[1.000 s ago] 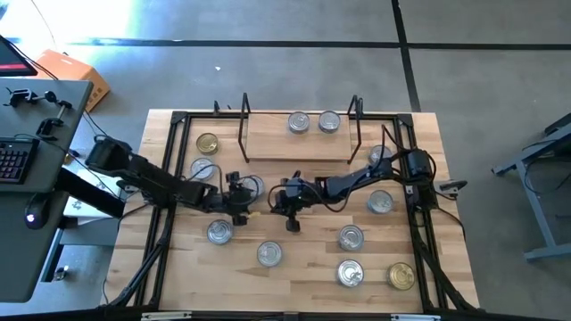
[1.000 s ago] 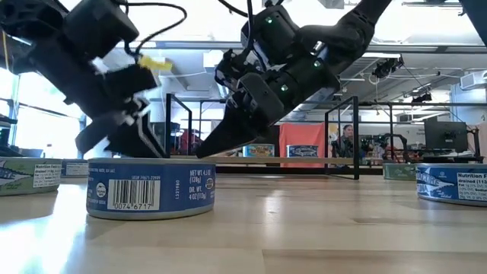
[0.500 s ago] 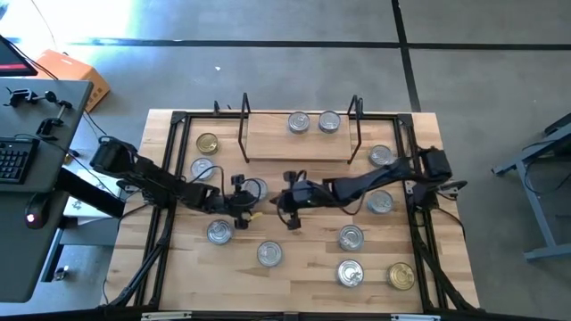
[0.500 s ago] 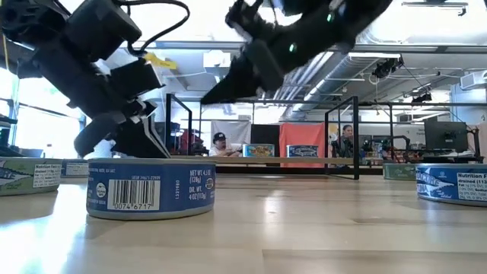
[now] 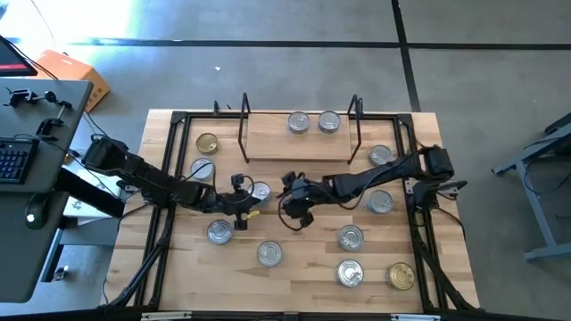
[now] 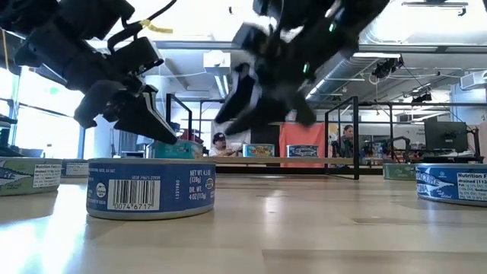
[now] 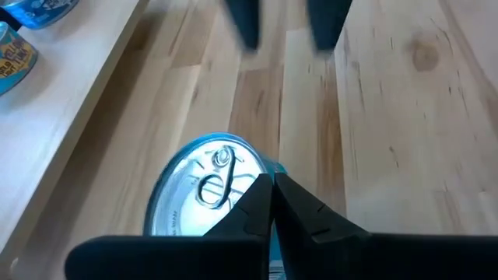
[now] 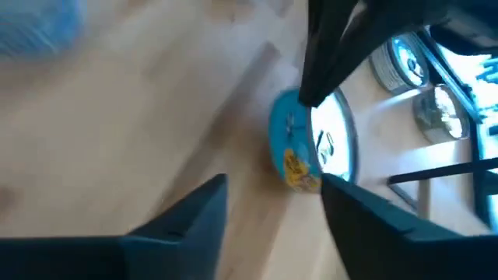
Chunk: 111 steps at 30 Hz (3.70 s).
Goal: Stack canned seafood by type on shelf
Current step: Put the light blue tuna can aligned with the other light blue tuna can on the shelf
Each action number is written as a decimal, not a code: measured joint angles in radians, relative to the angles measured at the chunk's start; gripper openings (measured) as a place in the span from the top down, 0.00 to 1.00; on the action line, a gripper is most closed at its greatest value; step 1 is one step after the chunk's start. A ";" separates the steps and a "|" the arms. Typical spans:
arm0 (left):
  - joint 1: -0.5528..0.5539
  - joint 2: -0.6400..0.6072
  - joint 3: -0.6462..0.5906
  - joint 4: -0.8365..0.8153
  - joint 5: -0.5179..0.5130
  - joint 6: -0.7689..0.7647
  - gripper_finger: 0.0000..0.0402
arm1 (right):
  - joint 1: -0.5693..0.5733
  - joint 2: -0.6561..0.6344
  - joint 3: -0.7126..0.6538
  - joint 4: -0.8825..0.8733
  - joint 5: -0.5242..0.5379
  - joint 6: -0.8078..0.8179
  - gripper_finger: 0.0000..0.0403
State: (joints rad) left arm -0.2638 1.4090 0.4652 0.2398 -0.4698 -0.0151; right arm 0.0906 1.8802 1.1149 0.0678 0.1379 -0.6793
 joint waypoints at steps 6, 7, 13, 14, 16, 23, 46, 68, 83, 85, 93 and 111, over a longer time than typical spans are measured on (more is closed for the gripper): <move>0.000 0.000 0.000 0.018 -0.004 -0.002 1.00 | -0.012 0.132 0.000 0.248 0.089 -0.115 0.31; 0.000 0.000 0.000 0.026 -0.004 -0.002 1.00 | -0.013 0.150 0.000 0.263 0.089 -0.136 0.31; 0.001 0.000 0.001 0.084 -0.007 0.012 1.00 | -0.012 0.210 0.000 0.402 0.100 -0.180 0.32; 0.000 0.000 0.001 0.091 -0.008 0.020 1.00 | -0.012 0.211 0.000 0.405 0.106 -0.167 0.33; -0.003 0.000 0.001 0.097 -0.008 0.020 1.00 | -0.012 0.210 0.000 0.407 0.134 -0.129 0.37; -0.036 -0.037 0.001 0.108 -0.154 0.013 1.00 | 0.002 0.188 0.000 0.342 0.279 -0.037 0.70; 0.032 0.038 0.002 0.222 -0.106 0.333 0.42 | -0.046 0.065 0.049 0.046 0.096 0.366 0.69; 0.042 0.077 -0.099 0.462 -0.039 0.210 0.70 | -0.083 -0.040 -0.198 0.146 0.094 0.578 0.32; 0.082 0.076 -0.203 1.173 0.403 0.358 0.70 | 0.053 -0.069 -0.400 1.048 0.037 0.357 0.38; 0.081 0.076 -0.184 1.169 0.413 0.387 0.70 | 0.063 -0.069 -0.360 1.012 0.037 0.320 0.38; 0.079 0.076 -0.169 1.154 0.386 0.437 0.70 | 0.094 -0.068 -0.270 0.905 0.064 0.287 0.47; 0.065 0.015 -0.066 0.695 0.080 0.409 0.45 | 0.041 -0.107 -0.207 0.278 0.270 0.504 0.70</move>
State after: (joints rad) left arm -0.1989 1.4244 0.3988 0.9345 -0.3901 0.3936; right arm 0.1313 1.7733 0.9075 0.3461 0.4082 -0.1748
